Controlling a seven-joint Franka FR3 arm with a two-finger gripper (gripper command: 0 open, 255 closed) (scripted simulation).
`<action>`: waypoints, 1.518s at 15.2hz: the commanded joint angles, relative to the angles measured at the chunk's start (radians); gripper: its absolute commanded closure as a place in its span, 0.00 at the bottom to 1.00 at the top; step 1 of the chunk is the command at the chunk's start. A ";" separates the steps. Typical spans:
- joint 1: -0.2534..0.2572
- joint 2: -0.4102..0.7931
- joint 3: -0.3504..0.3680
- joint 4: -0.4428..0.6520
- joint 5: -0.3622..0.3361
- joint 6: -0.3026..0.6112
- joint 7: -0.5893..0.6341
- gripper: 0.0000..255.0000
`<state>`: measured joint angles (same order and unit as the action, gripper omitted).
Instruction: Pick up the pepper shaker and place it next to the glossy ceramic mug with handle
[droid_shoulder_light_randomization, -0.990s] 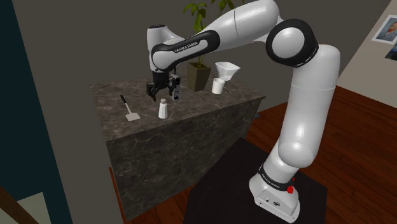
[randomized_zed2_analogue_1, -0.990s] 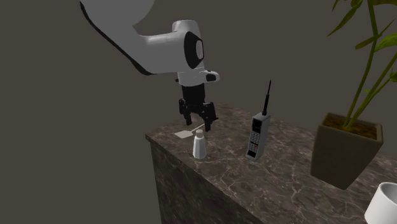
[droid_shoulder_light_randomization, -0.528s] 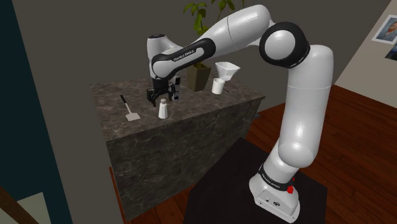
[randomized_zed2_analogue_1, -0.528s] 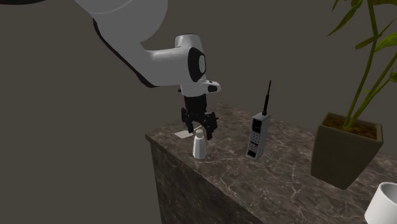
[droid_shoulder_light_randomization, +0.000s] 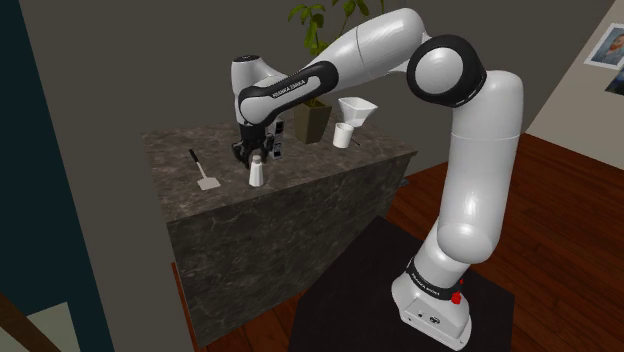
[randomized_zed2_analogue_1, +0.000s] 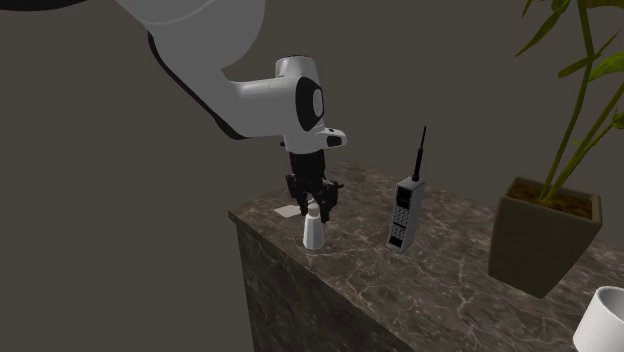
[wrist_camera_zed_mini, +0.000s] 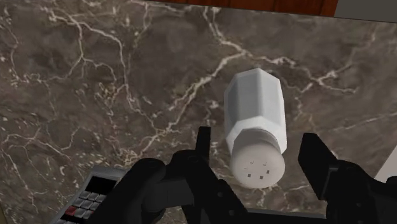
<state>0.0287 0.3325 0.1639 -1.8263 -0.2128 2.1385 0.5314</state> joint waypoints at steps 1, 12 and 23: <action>0.000 0.000 0.000 0.000 0.000 0.000 0.000 1.00; -0.001 -0.018 0.002 0.017 0.007 -0.034 -0.007 1.00; -0.002 -0.068 0.008 0.097 0.027 -0.162 -0.032 1.00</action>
<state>0.0268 0.2735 0.1715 -1.7324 -0.1882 1.9889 0.5014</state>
